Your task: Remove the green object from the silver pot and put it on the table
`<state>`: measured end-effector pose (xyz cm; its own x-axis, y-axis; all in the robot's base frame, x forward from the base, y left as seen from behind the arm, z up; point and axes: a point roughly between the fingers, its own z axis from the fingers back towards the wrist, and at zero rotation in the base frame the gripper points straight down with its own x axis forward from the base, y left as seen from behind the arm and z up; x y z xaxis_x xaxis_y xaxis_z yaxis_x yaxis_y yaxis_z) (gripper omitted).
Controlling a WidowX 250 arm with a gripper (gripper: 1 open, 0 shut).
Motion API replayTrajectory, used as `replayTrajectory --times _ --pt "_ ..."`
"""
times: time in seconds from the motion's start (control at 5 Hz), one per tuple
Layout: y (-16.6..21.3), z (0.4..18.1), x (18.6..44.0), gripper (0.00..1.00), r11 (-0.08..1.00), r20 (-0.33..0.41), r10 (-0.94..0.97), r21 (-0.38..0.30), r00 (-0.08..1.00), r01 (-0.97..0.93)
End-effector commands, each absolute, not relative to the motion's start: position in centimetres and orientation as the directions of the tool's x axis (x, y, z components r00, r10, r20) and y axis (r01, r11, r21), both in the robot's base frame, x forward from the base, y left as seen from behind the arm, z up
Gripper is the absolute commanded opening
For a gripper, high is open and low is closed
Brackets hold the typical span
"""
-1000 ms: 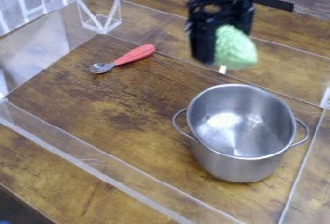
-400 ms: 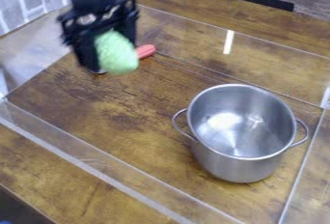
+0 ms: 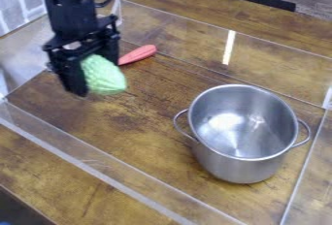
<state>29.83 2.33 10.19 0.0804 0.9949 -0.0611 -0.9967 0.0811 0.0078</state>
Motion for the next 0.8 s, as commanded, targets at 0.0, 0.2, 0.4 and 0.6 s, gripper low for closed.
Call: replayTrajectory --times 0.0,0.2,0.4,0.6 --pt "1.2 10.0 31.8 1.00 0.017 -0.055 0.998 -0.032 0.019 -0.999" --pt "0.9 9.2 32.5 1.00 -0.002 -0.054 0.999 -0.019 -0.001 -1.000" --pt "0.7 8.4 32.6 1.00 -0.033 -0.044 0.998 -0.005 -0.033 -0.999" --pt "0.6 7.8 32.8 1.00 -0.062 -0.034 0.997 0.007 -0.062 -0.998"
